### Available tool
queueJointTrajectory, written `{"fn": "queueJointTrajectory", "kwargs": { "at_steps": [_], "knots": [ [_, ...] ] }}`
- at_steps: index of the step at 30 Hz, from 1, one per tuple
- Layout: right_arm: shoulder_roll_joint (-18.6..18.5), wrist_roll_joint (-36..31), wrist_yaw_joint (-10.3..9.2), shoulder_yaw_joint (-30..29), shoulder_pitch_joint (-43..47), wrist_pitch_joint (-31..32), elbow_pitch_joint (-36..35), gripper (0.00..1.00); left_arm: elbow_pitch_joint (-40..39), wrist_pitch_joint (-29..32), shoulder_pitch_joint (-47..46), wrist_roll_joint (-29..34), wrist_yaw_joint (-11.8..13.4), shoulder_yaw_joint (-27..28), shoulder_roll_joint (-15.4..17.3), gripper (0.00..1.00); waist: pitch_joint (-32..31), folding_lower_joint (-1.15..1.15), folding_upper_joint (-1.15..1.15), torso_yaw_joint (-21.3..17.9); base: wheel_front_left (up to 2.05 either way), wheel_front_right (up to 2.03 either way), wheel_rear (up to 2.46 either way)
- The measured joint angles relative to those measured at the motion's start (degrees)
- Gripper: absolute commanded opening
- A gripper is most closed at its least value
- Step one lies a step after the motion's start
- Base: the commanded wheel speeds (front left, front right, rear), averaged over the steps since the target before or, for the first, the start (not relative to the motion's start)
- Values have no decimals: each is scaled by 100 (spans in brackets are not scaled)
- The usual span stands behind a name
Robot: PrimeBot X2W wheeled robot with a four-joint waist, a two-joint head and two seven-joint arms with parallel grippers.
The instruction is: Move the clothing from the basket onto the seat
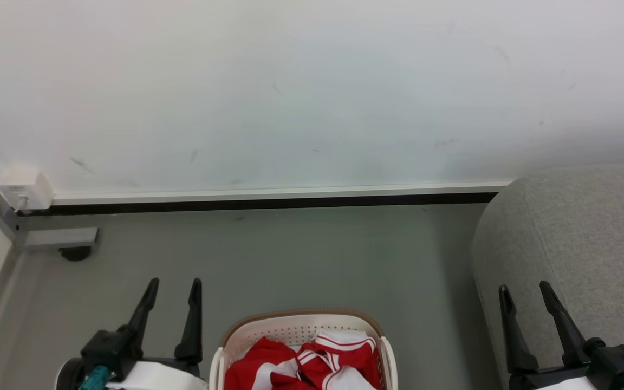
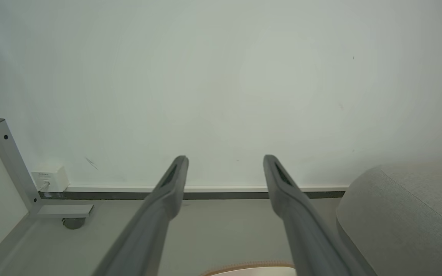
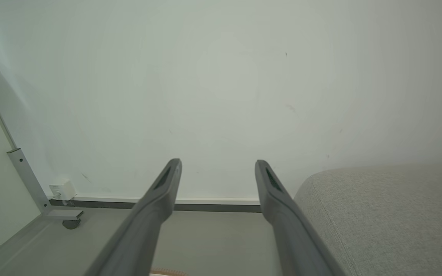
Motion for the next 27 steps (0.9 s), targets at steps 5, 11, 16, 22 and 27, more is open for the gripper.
{"fn": "queueJointTrajectory", "kwargs": {
  "at_steps": [5, 11, 16, 22, 27],
  "knots": [
    [-1, 71, 0, 51, -1, -1, 9, 100, 109, 0, -37, -16, -2, -42, 0, 100, 49, 0, 0, -139, 0, 0, 0],
    [0, 140, 0, 76, -33, -1, -8, 100, 223, -1, -43, -16, 4, -3, 1, 100, 147, 0, 0, -409, 0, 0, 0],
    [0, 12, 0, 67, -76, -2, -98, 100, 409, 0, -138, 71, -5, 52, 3, 100, 366, 0, 0, -672, 0, 0, 0],
    [0, 40, 0, 105, -210, -2, -287, 100, 747, 0, -381, 219, -52, 159, 96, 100, 772, 0, 0, -991, 0, 0, 0],
    [-3, 79, 0, 92, -358, -2, -461, 100, 1218, -1, -686, 361, -80, 81, 357, 100, 1212, 0, 0, -1228, 0, 0, 0]
  ]
}}
